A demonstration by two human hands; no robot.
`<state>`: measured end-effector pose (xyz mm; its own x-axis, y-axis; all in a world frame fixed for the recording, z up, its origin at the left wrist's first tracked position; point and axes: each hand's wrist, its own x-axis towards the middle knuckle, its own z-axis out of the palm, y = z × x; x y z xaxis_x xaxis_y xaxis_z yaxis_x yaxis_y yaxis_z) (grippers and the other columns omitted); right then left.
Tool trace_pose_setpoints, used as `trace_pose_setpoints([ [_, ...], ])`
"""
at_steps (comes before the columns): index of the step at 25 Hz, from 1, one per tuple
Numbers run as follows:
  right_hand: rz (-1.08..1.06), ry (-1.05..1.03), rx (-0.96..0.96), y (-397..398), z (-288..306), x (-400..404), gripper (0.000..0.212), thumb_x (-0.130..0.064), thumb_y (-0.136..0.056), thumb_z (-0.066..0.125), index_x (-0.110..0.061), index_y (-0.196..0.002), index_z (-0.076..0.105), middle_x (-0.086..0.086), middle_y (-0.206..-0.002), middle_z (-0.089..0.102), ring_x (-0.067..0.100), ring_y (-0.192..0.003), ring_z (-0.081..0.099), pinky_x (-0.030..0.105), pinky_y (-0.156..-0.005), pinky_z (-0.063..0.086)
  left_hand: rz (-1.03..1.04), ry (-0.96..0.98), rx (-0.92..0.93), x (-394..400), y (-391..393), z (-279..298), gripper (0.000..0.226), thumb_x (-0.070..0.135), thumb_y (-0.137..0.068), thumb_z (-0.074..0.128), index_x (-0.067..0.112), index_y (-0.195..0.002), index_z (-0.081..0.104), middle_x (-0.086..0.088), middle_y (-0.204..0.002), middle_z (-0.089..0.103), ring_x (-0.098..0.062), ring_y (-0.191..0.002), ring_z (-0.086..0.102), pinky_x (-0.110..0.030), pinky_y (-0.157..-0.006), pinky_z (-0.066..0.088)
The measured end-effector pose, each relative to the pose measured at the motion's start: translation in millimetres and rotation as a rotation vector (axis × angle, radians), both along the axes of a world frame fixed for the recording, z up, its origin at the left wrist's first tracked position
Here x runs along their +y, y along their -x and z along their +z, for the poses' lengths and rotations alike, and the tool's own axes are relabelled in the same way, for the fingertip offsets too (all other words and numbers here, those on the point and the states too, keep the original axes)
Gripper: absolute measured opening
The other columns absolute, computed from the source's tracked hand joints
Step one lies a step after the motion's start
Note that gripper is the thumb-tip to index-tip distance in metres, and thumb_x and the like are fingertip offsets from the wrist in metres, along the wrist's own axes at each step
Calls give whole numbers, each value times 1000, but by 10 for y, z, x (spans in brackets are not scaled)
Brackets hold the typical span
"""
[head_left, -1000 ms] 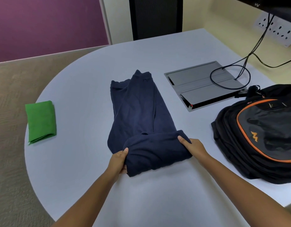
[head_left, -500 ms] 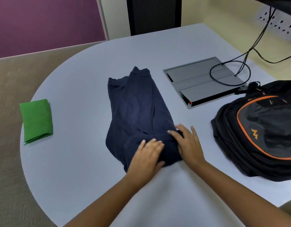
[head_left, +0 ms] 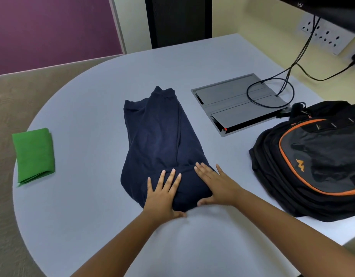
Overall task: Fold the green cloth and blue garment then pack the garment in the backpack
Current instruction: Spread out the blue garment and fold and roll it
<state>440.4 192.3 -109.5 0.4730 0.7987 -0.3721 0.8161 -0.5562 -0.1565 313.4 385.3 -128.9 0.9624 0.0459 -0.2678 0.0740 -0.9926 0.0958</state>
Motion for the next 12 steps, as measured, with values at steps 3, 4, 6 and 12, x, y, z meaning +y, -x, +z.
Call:
trace_pose_setpoints([
  [3,119,-19,-81,22,-54,-205,107,-72,-73,46,-26,-146,-17,-8,-152,-26,13,-141,-25,40,-115,-13,-33,-16,6,105,246,-99,127,77,-39,68,18,-145,28,-8,-149,36,-24,-138,23,-56,-113,14],
  [4,144,-9,-84,-8,-65,-279,105,-68,-74,50,-28,-147,-14,-10,-152,-24,12,-141,-24,39,-114,-13,-47,-31,-19,138,296,-123,122,70,-40,73,16,-142,32,-10,-145,41,-24,-135,30,-51,-112,14],
  [6,168,-2,-90,-72,-54,-320,98,-51,-81,60,-30,-147,-9,-11,-154,-15,13,-141,-19,39,-115,-6,-49,-35,17,144,331,-89,112,56,-49,78,14,-142,31,-14,-145,41,-27,-136,36,-49,-116,14],
  [12,66,-64,1,-11,81,-220,76,-3,-88,50,-24,-150,11,-3,-158,13,12,-144,5,32,-116,24,-84,-84,206,135,145,127,73,13,-96,39,15,-148,-11,-14,-157,-12,-27,-145,-11,-46,-116,-3],
])
